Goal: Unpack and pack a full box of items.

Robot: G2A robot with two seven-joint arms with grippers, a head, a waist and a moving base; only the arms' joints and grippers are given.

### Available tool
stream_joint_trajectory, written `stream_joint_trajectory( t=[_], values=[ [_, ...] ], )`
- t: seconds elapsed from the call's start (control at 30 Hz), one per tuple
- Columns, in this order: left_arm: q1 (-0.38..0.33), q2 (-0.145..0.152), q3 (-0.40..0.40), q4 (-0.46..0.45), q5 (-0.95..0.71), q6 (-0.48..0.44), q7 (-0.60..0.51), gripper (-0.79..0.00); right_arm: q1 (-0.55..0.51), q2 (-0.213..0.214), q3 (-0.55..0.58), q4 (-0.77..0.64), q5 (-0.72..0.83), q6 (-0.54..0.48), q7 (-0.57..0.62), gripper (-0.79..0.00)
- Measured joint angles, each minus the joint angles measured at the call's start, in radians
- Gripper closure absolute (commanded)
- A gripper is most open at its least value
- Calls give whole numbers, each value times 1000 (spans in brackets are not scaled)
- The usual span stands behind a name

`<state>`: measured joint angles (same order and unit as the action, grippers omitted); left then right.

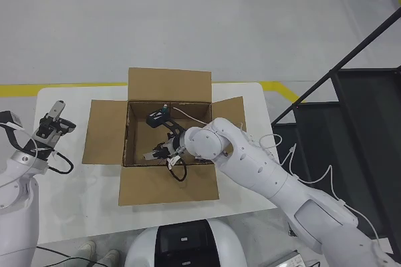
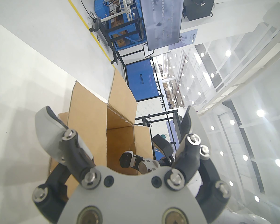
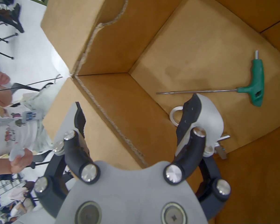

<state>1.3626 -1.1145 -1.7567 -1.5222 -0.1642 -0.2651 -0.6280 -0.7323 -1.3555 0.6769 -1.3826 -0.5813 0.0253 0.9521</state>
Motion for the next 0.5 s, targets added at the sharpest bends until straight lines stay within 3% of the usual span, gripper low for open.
stream_joint_trajectory(
  t=[0.13,0.3,0.5],
  values=[
    [0,0,0,0,0,0,0,-785,31,3,-22,67,-119,-133,-28,-785],
    [0,0,0,0,0,0,0,-785,41,3,-14,181,-152,-235,-83,-785],
    [0,0,0,0,0,0,0,-785,62,-20,-35,288,-165,-267,-169,-785]
  ],
)
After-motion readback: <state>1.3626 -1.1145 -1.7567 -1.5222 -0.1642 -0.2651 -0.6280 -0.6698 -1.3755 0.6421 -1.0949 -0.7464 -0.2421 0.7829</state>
